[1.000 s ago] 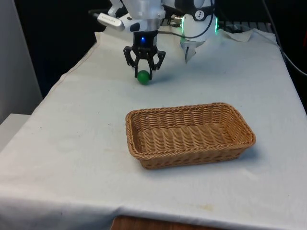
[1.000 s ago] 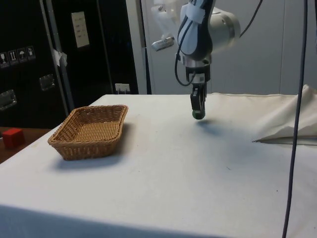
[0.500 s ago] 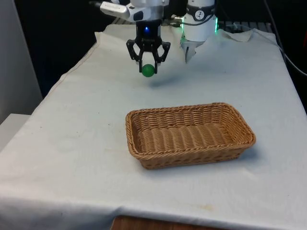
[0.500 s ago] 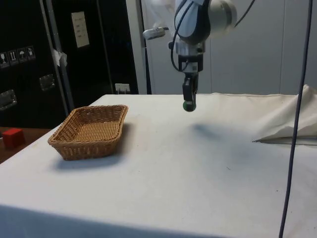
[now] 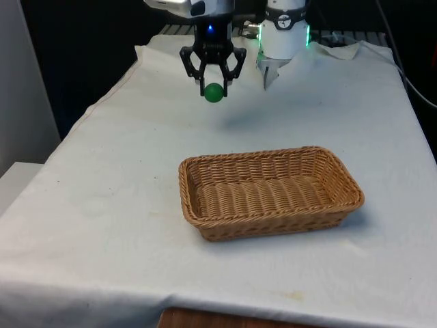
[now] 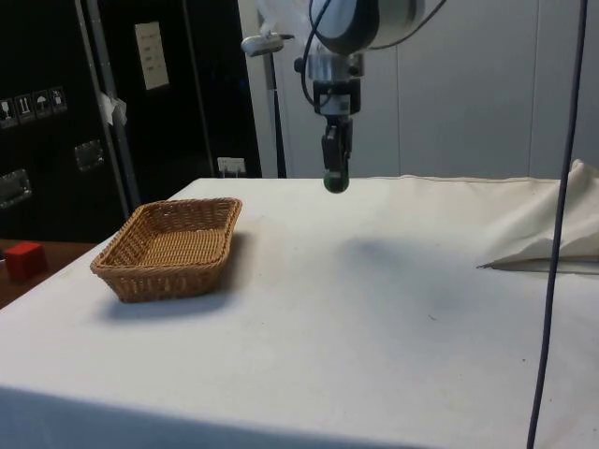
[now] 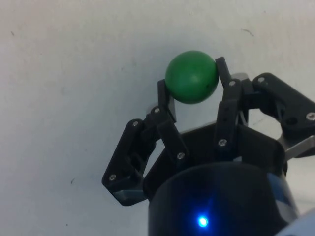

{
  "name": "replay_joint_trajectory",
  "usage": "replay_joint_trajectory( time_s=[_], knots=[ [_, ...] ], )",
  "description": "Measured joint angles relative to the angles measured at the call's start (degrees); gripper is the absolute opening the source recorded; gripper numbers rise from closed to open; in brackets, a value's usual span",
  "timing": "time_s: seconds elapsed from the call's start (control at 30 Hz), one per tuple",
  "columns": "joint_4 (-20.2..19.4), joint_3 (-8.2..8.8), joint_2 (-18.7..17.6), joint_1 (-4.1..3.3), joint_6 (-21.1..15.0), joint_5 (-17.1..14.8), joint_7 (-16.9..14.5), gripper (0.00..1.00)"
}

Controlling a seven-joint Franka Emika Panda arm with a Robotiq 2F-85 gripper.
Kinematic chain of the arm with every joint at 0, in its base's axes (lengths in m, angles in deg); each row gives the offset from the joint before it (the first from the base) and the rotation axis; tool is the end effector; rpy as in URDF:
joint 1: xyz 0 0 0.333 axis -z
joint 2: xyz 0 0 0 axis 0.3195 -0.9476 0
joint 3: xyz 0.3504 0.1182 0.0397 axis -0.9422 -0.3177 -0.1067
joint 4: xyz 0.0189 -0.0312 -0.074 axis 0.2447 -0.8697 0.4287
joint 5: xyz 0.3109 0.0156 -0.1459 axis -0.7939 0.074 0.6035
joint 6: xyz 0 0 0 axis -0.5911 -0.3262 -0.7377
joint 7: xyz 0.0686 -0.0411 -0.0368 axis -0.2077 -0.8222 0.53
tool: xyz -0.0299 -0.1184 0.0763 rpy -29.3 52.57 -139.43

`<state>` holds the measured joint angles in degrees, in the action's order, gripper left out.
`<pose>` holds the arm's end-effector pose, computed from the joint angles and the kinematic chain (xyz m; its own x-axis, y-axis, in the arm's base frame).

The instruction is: Pick up the ball and place it into the basket.

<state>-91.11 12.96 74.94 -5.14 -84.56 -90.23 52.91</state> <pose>0.4583 -0.1195 0.3183 0.9950 0.0869 0.0489 0.0860 -0.9961 0.0219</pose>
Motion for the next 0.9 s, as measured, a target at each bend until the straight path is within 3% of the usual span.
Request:
replay_joint_trajectory(
  time_s=[0.67, 0.9],
  knots=[
    [8.0, -1.72, -1.3, -0.74, 8.0, 0.1, 1.5, 0.02],
    [13.4, -2.75, -4.1, -0.8, 11.8, 0.1, 2.6, 0.02]
  ],
)
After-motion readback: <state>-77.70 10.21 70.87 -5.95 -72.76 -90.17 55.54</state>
